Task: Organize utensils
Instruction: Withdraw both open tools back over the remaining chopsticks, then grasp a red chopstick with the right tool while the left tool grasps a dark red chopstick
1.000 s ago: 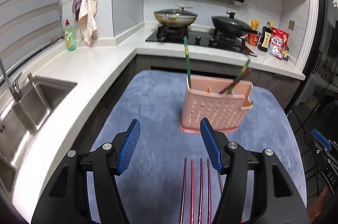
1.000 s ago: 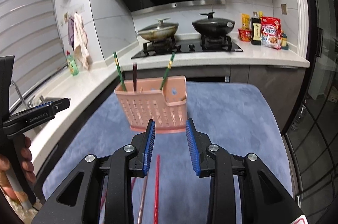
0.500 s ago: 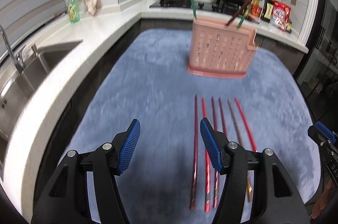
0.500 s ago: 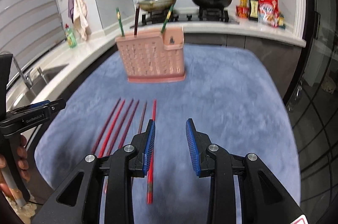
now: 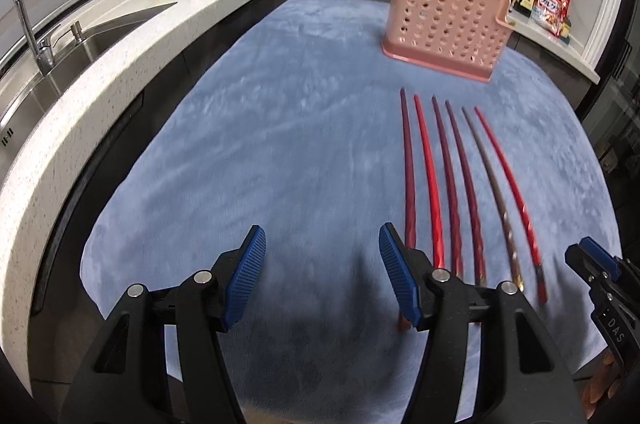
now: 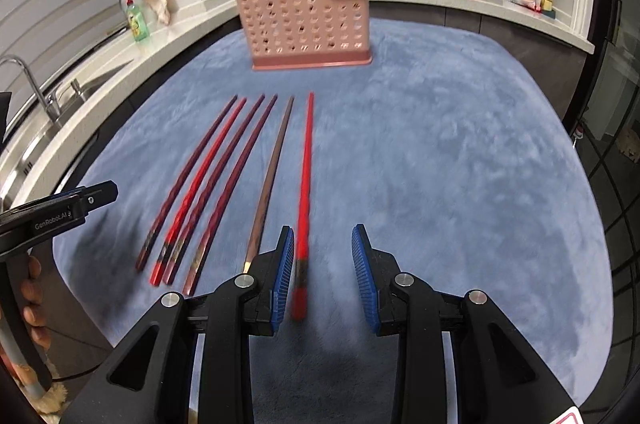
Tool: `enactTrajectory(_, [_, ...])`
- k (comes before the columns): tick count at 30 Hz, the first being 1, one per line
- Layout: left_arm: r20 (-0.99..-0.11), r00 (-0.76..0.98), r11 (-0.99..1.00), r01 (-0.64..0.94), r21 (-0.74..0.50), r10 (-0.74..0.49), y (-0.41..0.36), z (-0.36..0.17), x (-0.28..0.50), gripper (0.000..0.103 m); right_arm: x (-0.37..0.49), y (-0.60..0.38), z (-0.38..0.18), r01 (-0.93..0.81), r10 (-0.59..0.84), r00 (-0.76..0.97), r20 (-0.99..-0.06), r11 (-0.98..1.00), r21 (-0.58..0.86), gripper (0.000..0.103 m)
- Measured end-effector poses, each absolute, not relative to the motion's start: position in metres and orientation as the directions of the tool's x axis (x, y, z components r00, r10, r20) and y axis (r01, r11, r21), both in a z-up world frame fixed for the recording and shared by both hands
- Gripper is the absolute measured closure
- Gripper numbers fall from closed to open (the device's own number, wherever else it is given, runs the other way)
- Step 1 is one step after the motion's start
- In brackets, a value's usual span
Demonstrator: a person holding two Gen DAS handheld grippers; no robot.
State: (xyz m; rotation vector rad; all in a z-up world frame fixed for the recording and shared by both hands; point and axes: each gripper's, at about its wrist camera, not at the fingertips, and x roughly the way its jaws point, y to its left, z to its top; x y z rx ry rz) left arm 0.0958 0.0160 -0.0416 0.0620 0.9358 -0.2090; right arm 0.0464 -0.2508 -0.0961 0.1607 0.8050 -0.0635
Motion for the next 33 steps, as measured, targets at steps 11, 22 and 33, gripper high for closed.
enactTrajectory(11, [-0.81, 0.556, 0.968, 0.244, -0.054, -0.185, 0.012, -0.057, 0.078, 0.04, 0.052, -0.242, -0.12, 0.106, 0.011, 0.661, -0.751, 0.989, 0.107, 0.078])
enactTrajectory(22, [-0.82, 0.531, 0.955, 0.288, -0.063, -0.215, -0.001, -0.064, 0.071, 0.04, 0.047, -0.249, -0.13, 0.124, 0.005, 0.647, -0.762, 0.986, 0.111, 0.096])
enactTrajectory(33, [-0.843, 0.501, 0.958, 0.283, -0.056, -0.197, -0.006, -0.078, 0.077, 0.045, 0.04, -0.262, -0.131, 0.166, -0.009, 0.647, -0.763, 0.978, 0.13, 0.096])
